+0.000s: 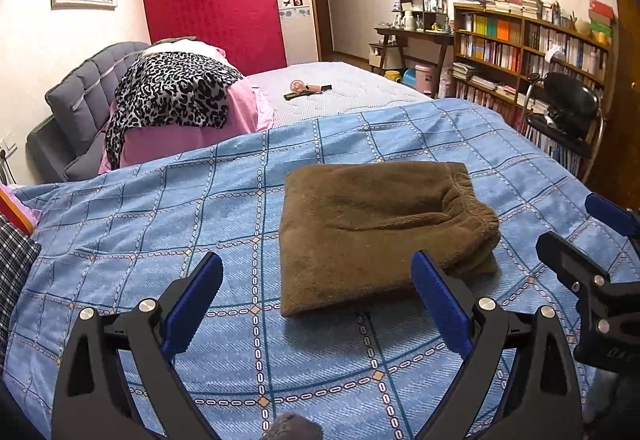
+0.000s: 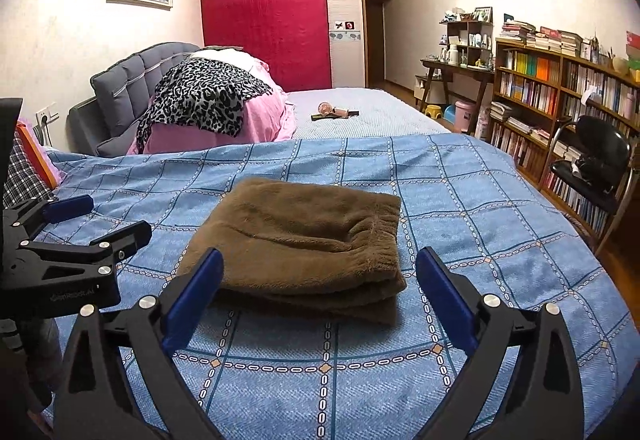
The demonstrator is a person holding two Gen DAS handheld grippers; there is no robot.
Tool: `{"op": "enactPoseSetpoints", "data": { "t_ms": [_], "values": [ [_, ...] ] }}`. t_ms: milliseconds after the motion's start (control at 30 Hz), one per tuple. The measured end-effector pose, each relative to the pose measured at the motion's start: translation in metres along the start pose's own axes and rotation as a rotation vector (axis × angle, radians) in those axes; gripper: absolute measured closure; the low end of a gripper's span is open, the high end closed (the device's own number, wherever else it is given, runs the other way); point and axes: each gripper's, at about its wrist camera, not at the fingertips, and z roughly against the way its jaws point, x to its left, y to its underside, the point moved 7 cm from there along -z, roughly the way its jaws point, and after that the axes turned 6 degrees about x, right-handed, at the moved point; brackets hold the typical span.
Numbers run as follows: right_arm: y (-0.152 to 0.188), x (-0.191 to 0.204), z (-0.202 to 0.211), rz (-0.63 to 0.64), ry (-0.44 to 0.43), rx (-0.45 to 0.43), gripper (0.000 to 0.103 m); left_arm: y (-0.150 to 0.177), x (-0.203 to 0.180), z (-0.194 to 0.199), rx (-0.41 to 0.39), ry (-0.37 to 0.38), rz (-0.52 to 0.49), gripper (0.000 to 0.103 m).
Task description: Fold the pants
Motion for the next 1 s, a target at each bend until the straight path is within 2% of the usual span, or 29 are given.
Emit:
{"op": "enactPoseSetpoints", "data": {
  "t_ms": [500, 1000],
  "values": [
    [-0.0003, 0.0015, 0.0072, 0.004, 0.011, 0.003, 0.003, -0.001, 0.0002, 0.0095, 0.004, -0.016, -0.006, 0.009],
    [0.0025, -0.0057, 0.0003, -0.019, 0.011, 0.018, 0.003, -0.001, -0.004, 0.0056, 0.005, 0.001, -0.02, 0.009]
  ]
}}
